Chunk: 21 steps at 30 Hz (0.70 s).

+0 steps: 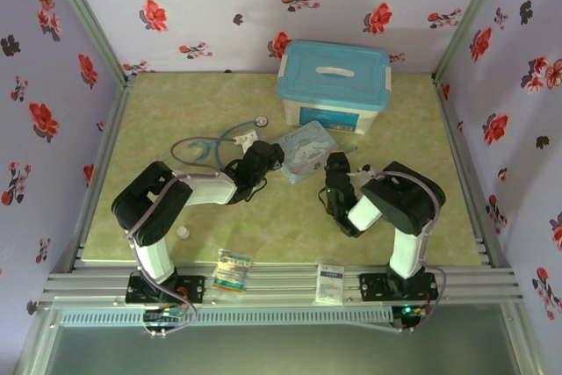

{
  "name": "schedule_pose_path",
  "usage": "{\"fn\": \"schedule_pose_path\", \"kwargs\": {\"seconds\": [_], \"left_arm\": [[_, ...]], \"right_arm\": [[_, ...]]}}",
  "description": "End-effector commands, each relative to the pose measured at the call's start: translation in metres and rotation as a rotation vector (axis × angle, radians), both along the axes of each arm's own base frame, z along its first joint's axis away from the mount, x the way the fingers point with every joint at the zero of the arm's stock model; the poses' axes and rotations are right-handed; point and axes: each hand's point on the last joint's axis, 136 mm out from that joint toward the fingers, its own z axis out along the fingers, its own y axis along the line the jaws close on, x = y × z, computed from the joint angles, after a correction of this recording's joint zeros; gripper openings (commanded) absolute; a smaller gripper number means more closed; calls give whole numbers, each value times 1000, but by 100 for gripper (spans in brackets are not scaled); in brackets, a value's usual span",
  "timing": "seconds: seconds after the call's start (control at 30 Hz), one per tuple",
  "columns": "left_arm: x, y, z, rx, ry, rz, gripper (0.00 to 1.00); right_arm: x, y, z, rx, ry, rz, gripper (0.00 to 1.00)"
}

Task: Unlock a padlock with a key

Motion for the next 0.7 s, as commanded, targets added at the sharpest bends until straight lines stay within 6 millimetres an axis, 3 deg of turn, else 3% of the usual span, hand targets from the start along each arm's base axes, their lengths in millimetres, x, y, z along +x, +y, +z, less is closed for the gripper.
{"fn": "schedule_pose_path", "kwargs": {"seconds": [0.0,0.07,0.27,0.37,0.53,0.67], "left_arm": [[-22,53,-64,270,182,35,45],[-18,53,-61,274,179,29,45],[5,55,-53,290,184,13,46],[17,58,-52,307,185,8,46],[30,61,-46,321,182,5,46],[33,61,-27,314,150,-3,47]], "right_arm": [[-9,-7,-23,-93,125,119,5],[-10,-7,-28,-132,194,224,5],[-51,-9,-26,-441,457,522,5],[-67,-7,-22,-444,501,656,5],[-91,15,-32,-373,609,932,5],[-100,21,-38,-375,636,1011,5]]}}
